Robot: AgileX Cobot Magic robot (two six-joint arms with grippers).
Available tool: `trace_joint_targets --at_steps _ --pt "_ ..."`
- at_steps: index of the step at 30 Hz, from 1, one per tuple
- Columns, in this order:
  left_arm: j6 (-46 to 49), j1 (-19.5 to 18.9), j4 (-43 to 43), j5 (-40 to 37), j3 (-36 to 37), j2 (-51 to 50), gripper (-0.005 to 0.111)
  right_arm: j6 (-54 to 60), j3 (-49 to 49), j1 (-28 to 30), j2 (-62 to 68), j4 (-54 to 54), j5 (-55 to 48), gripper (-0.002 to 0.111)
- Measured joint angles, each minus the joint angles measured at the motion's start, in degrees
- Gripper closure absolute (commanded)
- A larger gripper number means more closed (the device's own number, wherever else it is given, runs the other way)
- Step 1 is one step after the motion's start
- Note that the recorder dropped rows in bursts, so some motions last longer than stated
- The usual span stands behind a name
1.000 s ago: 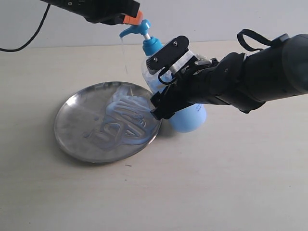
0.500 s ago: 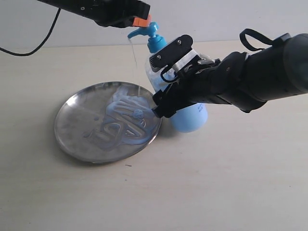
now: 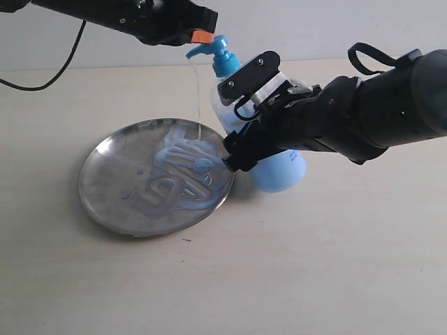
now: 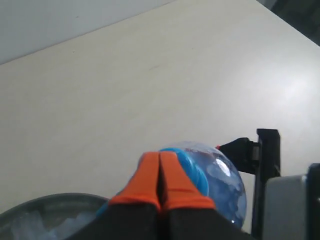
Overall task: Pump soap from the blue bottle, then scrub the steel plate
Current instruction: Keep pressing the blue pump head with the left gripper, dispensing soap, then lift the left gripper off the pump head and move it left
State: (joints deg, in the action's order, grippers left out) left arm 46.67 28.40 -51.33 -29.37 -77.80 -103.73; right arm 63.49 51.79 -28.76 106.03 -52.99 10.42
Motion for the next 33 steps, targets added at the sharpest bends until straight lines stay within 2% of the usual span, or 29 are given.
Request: trace_joint_targets --at_steps 9,10,11,12,15,24,33 --pt "1.02 -0.9 8.22 2.56 3.56 -3.94 0.107 3.64 -1.66 0.2 0.35 2.42 -4.16 0.108" --pt "1.1 -0.9 8.22 1.15 3.66 -4.07 0.107 3.64 -1.66 0.2 0.45 2.53 -4.66 0.108" --pt "1.1 0.46 7.13 -6.89 4.26 -4.35 0.107 2.65 -1.12 -0.07 0.74 2.27 -4.79 0.108" --pt "1.1 1.54 6.74 -10.22 4.53 -4.36 0.107 2.27 -0.98 -0.22 0.89 2.06 -4.79 0.108" --pt "1.16 2.6 6.2 -13.16 4.85 -4.24 0.107 1.9 -0.87 -0.35 0.98 2.18 -5.3 0.108" --pt "1.16 1.98 6.41 -8.83 4.85 3.76 0.107 1.28 -0.87 -0.46 0.98 1.72 -3.59 0.108" --pt "1.12 -1.1 7.69 -5.22 4.85 7.89 0.107 1.28 -0.87 -0.46 0.98 1.72 -3.59 0.108"
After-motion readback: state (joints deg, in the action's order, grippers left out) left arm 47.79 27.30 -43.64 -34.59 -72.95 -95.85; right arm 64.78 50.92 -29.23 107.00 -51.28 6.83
